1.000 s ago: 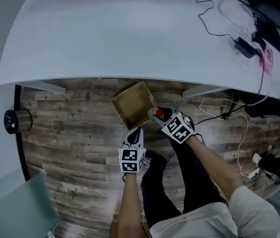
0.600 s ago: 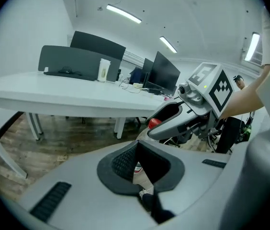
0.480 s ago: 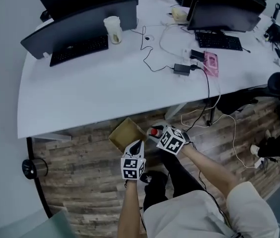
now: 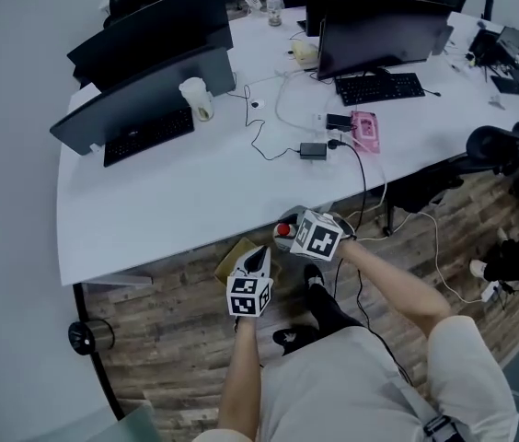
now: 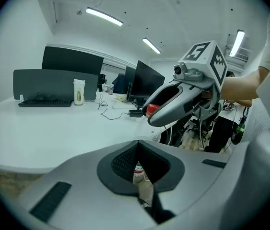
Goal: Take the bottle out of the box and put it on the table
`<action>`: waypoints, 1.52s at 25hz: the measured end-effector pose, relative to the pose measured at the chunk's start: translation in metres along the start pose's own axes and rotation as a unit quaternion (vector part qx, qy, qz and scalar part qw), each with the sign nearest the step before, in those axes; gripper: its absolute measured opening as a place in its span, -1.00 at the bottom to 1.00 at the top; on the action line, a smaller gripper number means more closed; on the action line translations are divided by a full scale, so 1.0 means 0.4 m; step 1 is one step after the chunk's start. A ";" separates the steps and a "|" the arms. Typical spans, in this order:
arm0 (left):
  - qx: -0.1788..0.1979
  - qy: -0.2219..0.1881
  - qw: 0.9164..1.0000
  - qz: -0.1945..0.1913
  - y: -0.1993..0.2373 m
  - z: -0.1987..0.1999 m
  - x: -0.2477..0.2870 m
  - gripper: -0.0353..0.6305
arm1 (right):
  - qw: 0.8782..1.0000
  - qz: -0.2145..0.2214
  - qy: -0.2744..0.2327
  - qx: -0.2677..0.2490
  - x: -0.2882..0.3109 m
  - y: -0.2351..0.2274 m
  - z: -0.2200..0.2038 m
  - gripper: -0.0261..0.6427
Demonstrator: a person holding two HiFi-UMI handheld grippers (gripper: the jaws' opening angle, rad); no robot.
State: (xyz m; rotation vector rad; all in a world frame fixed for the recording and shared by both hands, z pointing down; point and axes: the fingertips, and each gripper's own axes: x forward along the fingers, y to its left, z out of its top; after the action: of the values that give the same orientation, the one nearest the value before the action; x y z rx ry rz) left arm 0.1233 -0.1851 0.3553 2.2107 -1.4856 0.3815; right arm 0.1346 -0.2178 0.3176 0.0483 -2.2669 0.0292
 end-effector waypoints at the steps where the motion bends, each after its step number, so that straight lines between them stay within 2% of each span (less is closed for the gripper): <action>1: 0.002 -0.003 1.000 0.002 0.004 0.026 0.002 -0.85 | 1.000 0.001 -0.002 -0.008 -0.016 -0.018 0.024 -0.38; 6: 0.012 -0.021 1.000 0.014 0.046 0.146 0.016 -0.85 | 0.999 0.008 -0.010 -0.039 -0.070 -0.122 0.143 -0.38; 12: 0.014 -0.019 0.999 0.034 0.100 0.219 0.061 -0.85 | 0.998 0.000 -0.019 -0.060 -0.062 -0.252 0.236 -0.38; 18: -0.002 -0.019 0.998 0.053 0.140 0.252 0.121 -0.85 | 0.999 -0.002 0.000 -0.048 0.012 -0.359 0.222 -0.38; 24: -0.022 -0.018 0.998 0.063 0.158 0.252 0.144 -0.85 | 0.999 0.000 -0.012 -0.032 0.030 -0.383 0.225 -0.36; 25: -0.023 -0.018 0.998 0.062 0.158 0.251 0.144 -0.85 | 1.000 -0.005 -0.011 -0.029 0.031 -0.387 0.224 -0.33; 26: -0.024 -0.019 0.998 0.062 0.157 0.251 0.143 -0.85 | 1.000 -0.012 -0.010 -0.027 0.029 -0.390 0.223 -0.21; 28: -0.024 -0.023 0.998 0.062 0.154 0.253 0.134 -0.85 | 0.999 -0.030 -0.008 -0.022 0.021 -0.396 0.220 -0.17; 33: -0.021 -0.026 0.998 0.057 0.136 0.235 0.084 -0.85 | 0.994 -0.081 -0.062 0.040 -0.028 -0.414 0.237 -0.14; 38: -0.017 -0.028 0.998 0.048 0.103 0.191 0.003 -0.85 | 0.974 -0.135 -0.126 0.131 -0.104 -0.376 0.208 -0.14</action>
State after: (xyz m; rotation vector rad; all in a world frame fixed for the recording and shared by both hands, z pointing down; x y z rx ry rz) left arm 0.0841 -0.2381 0.2987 2.1454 -1.6199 0.3263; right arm 0.1042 -0.3702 0.2329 0.5271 -2.4752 0.1868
